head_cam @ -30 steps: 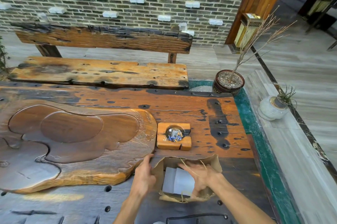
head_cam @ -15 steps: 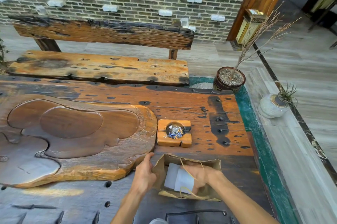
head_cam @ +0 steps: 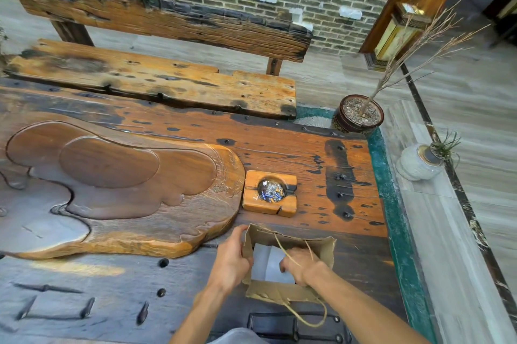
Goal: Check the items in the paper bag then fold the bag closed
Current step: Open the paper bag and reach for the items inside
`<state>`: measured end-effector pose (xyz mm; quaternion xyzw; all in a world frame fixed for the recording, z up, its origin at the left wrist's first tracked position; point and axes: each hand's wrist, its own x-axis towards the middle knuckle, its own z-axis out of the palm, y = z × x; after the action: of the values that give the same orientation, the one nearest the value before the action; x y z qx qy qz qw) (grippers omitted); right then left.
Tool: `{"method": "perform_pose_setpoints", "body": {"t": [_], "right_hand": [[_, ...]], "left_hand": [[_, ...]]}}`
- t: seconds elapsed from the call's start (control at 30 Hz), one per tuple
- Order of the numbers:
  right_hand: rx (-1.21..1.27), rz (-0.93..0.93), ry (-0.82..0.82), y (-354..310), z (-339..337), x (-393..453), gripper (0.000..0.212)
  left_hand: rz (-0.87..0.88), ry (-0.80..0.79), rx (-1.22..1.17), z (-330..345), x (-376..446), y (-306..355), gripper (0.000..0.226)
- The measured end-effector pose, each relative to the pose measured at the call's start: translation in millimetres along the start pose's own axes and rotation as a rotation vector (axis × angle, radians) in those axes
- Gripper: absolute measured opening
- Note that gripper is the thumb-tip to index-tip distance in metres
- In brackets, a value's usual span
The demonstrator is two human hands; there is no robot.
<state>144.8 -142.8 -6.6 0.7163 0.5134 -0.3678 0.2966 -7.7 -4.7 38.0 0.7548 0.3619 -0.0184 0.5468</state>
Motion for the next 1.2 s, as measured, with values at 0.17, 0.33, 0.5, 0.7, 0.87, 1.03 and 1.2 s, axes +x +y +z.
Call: {"method": "perform_pose_setpoints", "body": {"t": [0.17, 0.33, 0.5, 0.7, 0.87, 1.03, 1.2], "right_hand": [[-0.136, -0.099, 0.058, -5.6, 1.8, 7.3, 0.049], [-0.141, -0.093, 0.163, 0.8, 0.4, 16.5, 0.056], [-0.070, -0.068, 0.216, 7.0, 7.6, 24.3, 0.061], [-0.038, -0.049, 0.222, 9.2, 9.4, 28.5, 0.051], [-0.042, -0.052, 0.246, 11.0, 8.3, 31.2, 0.058], [0.019, -0.025, 0.232, 10.7, -0.2, 23.7, 0.039], [0.065, 0.012, 0.158, 10.7, -10.4, 12.9, 0.026]], "left_hand": [[0.005, 0.003, -0.031, -1.5, 1.7, -1.6, 0.071], [0.005, -0.012, -0.051, -3.3, 2.3, -5.3, 0.071], [-0.029, -0.025, -0.067, -5.7, 5.0, -5.8, 0.069], [-0.064, -0.029, -0.031, -7.7, 10.6, -7.1, 0.071], [-0.076, -0.012, -0.024, -10.5, 13.1, -7.3, 0.071], [-0.068, -0.012, -0.011, -9.5, 11.3, -6.9, 0.071], [-0.044, -0.018, -0.029, -7.0, 5.2, -9.6, 0.065]]}}
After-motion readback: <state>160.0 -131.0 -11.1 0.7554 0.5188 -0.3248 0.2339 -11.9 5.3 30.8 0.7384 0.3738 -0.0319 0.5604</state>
